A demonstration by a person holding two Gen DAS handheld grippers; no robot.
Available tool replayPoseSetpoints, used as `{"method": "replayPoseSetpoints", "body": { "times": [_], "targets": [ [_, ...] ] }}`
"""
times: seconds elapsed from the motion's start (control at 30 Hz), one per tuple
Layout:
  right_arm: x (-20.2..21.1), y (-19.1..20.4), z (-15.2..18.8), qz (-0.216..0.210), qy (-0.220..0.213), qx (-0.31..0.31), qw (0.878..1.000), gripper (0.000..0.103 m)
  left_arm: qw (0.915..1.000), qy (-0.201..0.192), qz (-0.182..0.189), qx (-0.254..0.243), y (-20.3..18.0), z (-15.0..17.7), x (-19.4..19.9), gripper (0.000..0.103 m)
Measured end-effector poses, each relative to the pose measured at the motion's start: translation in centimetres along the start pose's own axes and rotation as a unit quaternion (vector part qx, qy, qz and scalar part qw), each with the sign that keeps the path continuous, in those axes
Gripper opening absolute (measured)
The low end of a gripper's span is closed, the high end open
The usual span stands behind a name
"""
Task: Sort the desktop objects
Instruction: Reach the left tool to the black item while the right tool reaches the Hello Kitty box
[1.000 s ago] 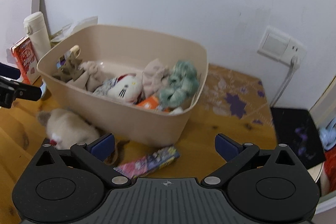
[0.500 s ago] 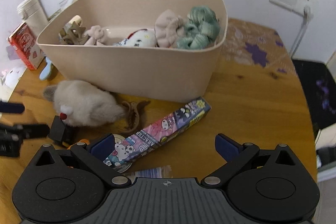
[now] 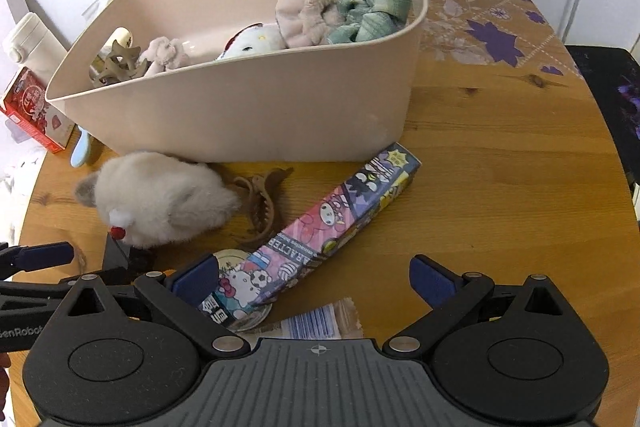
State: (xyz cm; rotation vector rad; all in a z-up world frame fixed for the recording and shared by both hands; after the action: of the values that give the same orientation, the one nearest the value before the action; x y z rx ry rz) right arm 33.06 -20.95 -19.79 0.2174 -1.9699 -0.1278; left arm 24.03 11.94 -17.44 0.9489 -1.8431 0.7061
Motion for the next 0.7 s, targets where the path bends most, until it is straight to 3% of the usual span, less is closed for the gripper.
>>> {"method": "replayPoseSetpoints", "body": {
  "times": [0.13, 0.27, 0.43, 0.53, 0.63, 0.7],
  "targets": [
    [-0.5, 0.5, -0.3, -0.001, -0.001, 0.009, 1.000, 0.102, 0.9995, 0.017, 0.003, 0.026, 0.5, -0.3, -1.1, 0.081],
    [-1.0, 0.5, -0.6, 0.004, -0.001, 0.009, 1.000, 0.088, 0.9987, 0.028, 0.008, 0.042, 0.7, -0.4, -1.9, 0.079],
    [-1.3, 0.0, -0.4, -0.004, 0.001, -0.003, 1.000, 0.077, 0.9969, 0.044, 0.024, 0.061, 0.9, -0.4, -2.6, 0.063],
    [-1.3, -0.3, -0.2, -0.009, 0.000, -0.015, 1.000, 0.064, 0.9966, 0.042, 0.029, 0.064, 0.9, -0.2, -2.7, 0.057],
    [-1.4, -0.6, 0.0, -0.012, 0.001, -0.027, 1.000, 0.050, 0.9969, 0.038, 0.037, 0.058, 0.8, -0.2, -2.6, 0.041],
    [-1.2, -0.8, 0.2, -0.014, -0.003, -0.034, 0.999, 0.041, 0.9968, 0.038, 0.044, 0.055, 0.8, -0.1, -2.6, 0.037]
  ]
}}
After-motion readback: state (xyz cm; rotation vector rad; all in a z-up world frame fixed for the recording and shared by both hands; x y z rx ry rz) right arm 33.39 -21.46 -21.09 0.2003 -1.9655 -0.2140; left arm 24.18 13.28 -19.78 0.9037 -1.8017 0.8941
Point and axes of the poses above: each gripper's, at about its wrist camera, not at the fingertips, and x roughly against the way its jaws point, y to its left, z to its underside, the point moved 1 cm from there along -x, roughly the way its jaws point, and after that the axes turned 1 degree about -x, right-handed, at the moved point
